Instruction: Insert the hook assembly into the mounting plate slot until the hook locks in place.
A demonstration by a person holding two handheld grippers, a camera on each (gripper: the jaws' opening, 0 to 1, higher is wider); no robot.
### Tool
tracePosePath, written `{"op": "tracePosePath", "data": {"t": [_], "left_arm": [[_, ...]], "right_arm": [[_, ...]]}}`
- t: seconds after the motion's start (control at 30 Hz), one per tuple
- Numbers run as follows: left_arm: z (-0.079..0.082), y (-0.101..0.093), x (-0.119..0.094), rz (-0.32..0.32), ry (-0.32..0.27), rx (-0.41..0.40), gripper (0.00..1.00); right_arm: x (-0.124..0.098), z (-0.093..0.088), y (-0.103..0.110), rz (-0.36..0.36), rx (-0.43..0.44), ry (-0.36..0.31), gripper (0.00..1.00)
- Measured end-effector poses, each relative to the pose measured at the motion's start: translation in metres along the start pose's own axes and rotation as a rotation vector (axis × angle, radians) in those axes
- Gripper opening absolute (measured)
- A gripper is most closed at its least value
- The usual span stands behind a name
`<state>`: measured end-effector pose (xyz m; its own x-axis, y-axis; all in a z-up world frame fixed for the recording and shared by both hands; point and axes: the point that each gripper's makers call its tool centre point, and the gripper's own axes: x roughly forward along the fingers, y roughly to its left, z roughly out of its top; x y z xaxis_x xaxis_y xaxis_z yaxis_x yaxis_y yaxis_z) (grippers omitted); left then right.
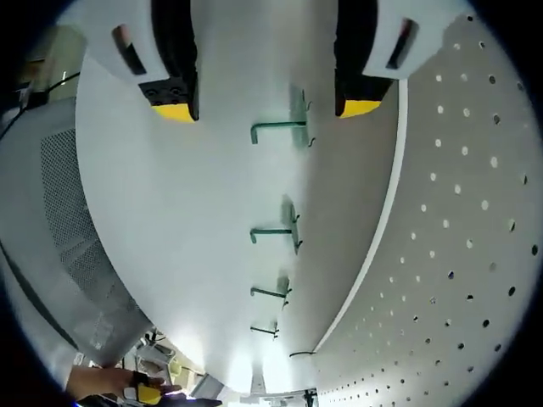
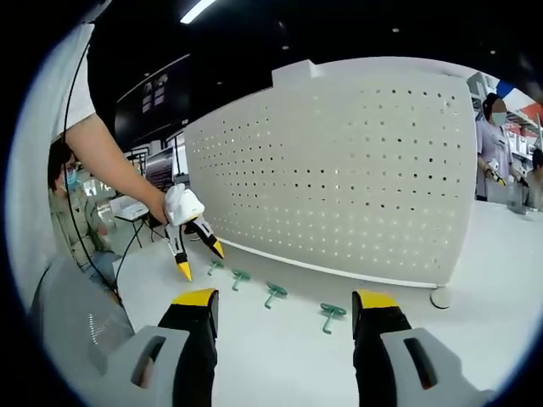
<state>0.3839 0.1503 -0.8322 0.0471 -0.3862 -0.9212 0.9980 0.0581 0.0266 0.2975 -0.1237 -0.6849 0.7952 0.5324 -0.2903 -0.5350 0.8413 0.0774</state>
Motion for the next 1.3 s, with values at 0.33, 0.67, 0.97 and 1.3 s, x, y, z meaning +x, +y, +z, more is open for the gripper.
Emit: {"op": "tracePosePath", "data": {"t": [0.33, 0.67, 0.97, 1.3], "left_arm": [[-0.001, 0.0, 0.001, -0.015, -0.008, -0.017, 0.68], [0.0, 0.002, 0.001, -0.016, -0.014, -0.012, 0.65], [-0.002, 0.009, -0.001, 0.006, -0.014, -0.051, 0.47], [-0.003, 0.017, -0.003, 0.065, -0.02, -0.164, 0.32]], "right_arm": [[0.0, -0.001, -0.002, -0.006, 0.0, 0.004, 0.61], [0.0, -0.002, -0.002, -0.008, 0.0, 0.004, 0.6], [0.0, -0.002, -0.003, -0.011, -0.001, 0.009, 0.59], [-0.001, -0.001, -0.003, -0.013, 0.002, 0.003, 0.58]]}}
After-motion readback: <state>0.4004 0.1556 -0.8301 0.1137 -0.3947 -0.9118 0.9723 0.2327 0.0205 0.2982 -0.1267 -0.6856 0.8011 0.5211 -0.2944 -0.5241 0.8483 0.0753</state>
